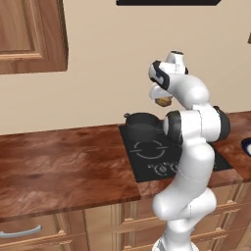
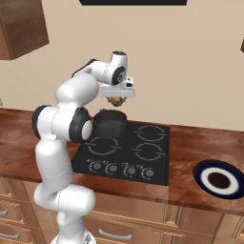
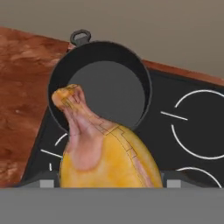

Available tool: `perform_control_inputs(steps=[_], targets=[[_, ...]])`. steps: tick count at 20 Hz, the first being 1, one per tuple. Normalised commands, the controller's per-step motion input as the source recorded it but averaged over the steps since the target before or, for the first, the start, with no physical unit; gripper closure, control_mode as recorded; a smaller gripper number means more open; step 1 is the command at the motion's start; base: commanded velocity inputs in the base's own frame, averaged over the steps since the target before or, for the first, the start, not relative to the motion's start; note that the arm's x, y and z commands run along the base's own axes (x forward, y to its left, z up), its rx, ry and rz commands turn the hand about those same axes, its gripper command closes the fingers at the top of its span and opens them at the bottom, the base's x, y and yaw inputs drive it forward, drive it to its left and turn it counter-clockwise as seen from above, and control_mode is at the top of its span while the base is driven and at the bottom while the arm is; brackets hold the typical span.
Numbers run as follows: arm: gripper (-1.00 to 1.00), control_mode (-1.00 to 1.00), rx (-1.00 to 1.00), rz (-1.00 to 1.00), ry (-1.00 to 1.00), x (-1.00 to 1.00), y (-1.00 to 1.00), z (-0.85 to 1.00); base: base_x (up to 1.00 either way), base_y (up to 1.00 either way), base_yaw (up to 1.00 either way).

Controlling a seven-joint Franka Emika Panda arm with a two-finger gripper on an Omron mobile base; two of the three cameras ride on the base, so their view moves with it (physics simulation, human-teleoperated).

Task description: Retrieve the frozen meat and place it in the pot on a burner. Then turn the burner on.

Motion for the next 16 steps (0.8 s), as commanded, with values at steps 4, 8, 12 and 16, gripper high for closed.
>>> perform_control_inputs(steps=[4, 8, 12, 16], targets=[[1.00, -1.00, -0.06, -0.03, 0.04, 0.65, 0.83, -0.33, 0.00, 0.00, 0.00], [1.00, -1.00, -0.02, -0.01, 0.04, 0.46, 0.14, -0.48, 0.00, 0.00, 0.00], [1.00, -1.00, -0.09, 0.00, 0.01, 0.16, -0.10, -0.47, 0.00, 0.00, 0.00], [1.00, -1.00, -0.04, 0.00, 0.05, 0.06, -0.07, -0.62, 0.00, 0.00, 0.00]])
